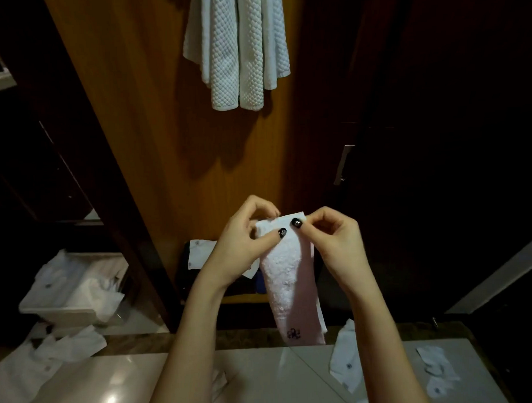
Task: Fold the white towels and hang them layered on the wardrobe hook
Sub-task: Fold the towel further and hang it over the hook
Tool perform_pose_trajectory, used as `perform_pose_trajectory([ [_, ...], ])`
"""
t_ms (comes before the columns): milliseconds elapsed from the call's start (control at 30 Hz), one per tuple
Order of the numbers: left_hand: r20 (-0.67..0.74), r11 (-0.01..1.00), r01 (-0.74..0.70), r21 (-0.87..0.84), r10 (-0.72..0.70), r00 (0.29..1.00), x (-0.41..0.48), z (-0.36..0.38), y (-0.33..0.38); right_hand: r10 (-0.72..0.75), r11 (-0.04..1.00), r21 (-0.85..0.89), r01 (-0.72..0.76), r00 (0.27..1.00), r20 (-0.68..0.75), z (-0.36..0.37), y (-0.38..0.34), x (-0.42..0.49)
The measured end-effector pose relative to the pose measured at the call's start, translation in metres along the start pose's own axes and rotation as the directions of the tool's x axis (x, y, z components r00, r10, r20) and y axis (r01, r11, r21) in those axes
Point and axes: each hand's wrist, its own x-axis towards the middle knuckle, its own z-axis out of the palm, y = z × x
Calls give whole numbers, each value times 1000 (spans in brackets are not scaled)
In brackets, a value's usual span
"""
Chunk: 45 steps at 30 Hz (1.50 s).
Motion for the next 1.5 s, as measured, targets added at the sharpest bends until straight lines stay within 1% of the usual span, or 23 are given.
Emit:
perform_pose_trajectory([
  [67, 0, 999, -20, -48, 20, 1000, -2, -2, -2, -11, 1000, 21, 13, 998, -64, -2, 0, 4],
  [167, 81, 999, -23, 39, 19, 997, -3, 1, -5, -22, 999, 28, 26, 992, -125, -2, -2, 11],
  [200, 82, 999, -13, 44, 10, 997, -2, 3, -5, -26, 999, 28, 30, 989, -143, 0, -3, 13],
  [267, 29, 1000, -15, 27, 14, 999, 3, 8, -4, -46, 998, 28, 52, 982, -184, 4, -7, 18],
  [333, -18, 998, -43, 54, 44, 999, 14, 11, -1, -94, 995, 4, 97, 973, -209, 3, -9, 21],
  [433, -60, 995, -64, 73, 69, 996, 37, 8, 5, -128, 992, -15, 127, 977, -170, -10, -5, 21],
  [500, -90, 995, -79, 55, 83, 992, 56, 3, 13, -107, 994, -42, 103, 986, -126, -18, 0, 16],
  [633, -114, 982, -186, 40, 189, 975, 87, -2, 32, -72, 994, -89, 66, 996, -60, -21, 8, 8],
  [733, -120, 973, -231, -4, 229, 966, 105, -3, 44, -15, 995, -103, 14, 1000, -14, -22, 10, 7],
  [833, -125, 971, -215, -101, 202, 971, 120, -5, 51, -9, 978, -211, -2, 998, -55, -23, 13, 7],
  [900, -141, 972, -199, -124, 181, 973, 128, -7, 51, -26, 969, -248, -1, 994, -102, -26, 15, 6],
  [1000, -218, 982, -178, -68, 159, 963, 140, -13, 49, -59, 929, -368, 20, 994, -96, -36, 18, 4],
  [1067, -269, 986, -163, -47, 144, 952, 147, -19, 46, -35, 901, -434, -6, 996, -87, -42, 23, 2],
  [1100, -283, 987, -158, -5, 150, 947, 150, -21, 44, -32, 898, -440, -15, 995, -99, -44, 25, 1],
  [1200, -289, 984, -119, 135, 154, 945, 159, -26, 37, -92, 912, -411, 0, 975, -204, -50, 26, -1],
  [1267, -300, 983, -83, 161, 129, 945, 161, -28, 33, -138, 929, -369, 35, 956, -257, -56, 23, -1],
  [1400, -305, 978, -44, 202, 105, 946, 163, -29, 22, -208, 944, -309, 117, 937, -280, -59, 14, -2],
  [1500, -308, 981, -24, 194, 84, 948, 164, -26, 17, -210, 966, -210, 149, 929, -306, -56, 13, -5],
])
